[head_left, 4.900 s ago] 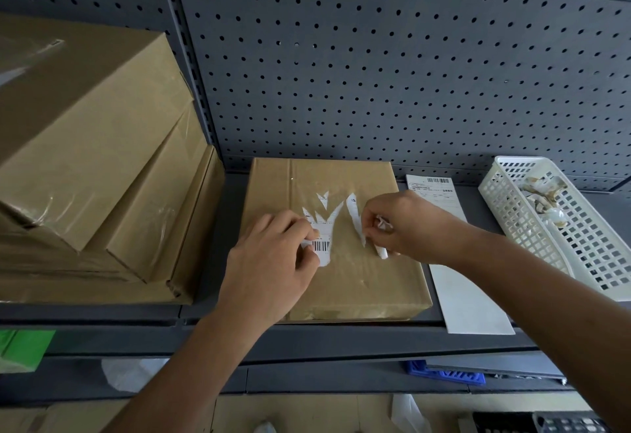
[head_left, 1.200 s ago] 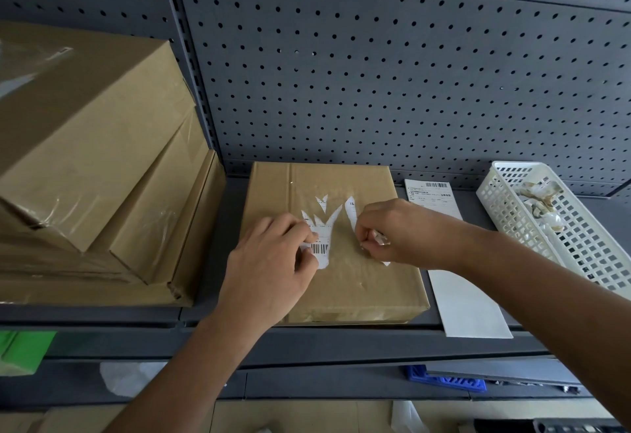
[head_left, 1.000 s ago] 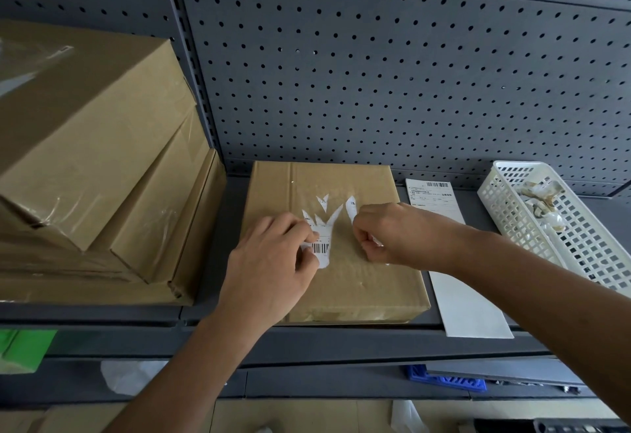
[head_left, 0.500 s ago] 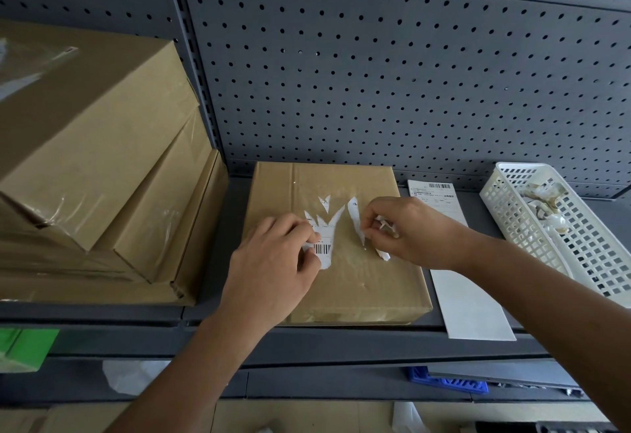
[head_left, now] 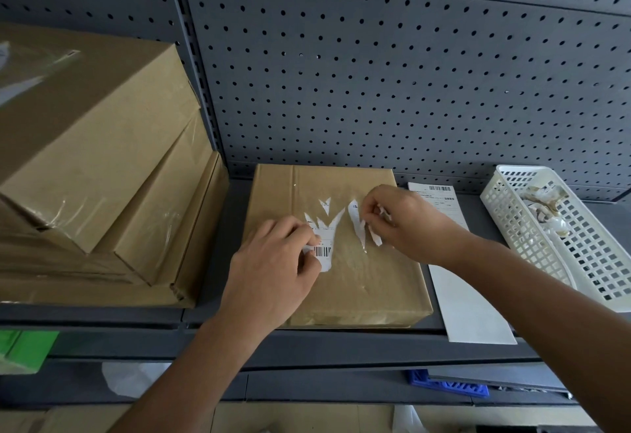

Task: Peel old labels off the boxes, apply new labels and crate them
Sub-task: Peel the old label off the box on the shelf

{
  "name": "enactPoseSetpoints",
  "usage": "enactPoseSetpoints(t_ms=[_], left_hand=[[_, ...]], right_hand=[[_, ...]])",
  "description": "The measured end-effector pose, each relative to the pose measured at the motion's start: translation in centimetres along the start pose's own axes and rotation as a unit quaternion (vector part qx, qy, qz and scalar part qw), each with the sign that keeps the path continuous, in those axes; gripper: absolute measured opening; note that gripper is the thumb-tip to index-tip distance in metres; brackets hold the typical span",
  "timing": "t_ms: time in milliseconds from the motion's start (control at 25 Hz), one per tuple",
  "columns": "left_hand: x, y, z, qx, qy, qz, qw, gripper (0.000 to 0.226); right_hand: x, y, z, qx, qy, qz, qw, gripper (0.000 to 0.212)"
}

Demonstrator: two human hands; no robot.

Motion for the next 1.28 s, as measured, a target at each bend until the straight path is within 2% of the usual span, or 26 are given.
enactPoseSetpoints(t_ms=[200, 280, 480, 920, 1120, 1280], left_hand=[[0.0, 0.0, 0.0, -0.001, 0.0, -0.004, 1.0, 0.021], [0.0, -0.1, 0.0, -0.002, -0.003, -0.003, 1.0, 0.02], [0.0, 0.0, 0.0, 0.0, -0.004, 0.0, 1.0, 0.021], [0.2, 0.1, 0.0, -0.011, -0.004, 0.007, 1.0, 0.015], [0.2, 0.1, 0.0, -0.011, 0.002, 0.006, 1.0, 0.014], [0.3, 0.3, 0.0, -0.007, 0.001, -0.001, 1.0, 0.016]], right_hand=[[-0.7, -1.6, -1.5, -0.078, 0.117, -0.133, 0.981, 0.008], [-0.9, -1.6, -2.1, -0.09, 0.13, -0.143, 0.977, 0.014], [-1.2, -0.2, -2.8, -0.064, 0.119, -0.057, 0.989, 0.031], [-1.4, 1.5, -3.3, -0.112, 0.072, -0.007, 0.991, 0.026], [-2.0, 1.4, -3.0, -0.12, 0.108, -0.028, 0.986, 0.026], [-1.7, 1.9, -3.5, -0.125, 0.071, -0.003, 0.99, 0.024]])
Point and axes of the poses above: each hand's wrist, its own z-axis away from the middle knuckle, its own y-axis out of the palm, x = y × z, the point moved 5 cm from there along -z, towards the middle knuckle, and after that the axes turned 4 degrees about z, right-handed, at the moved point
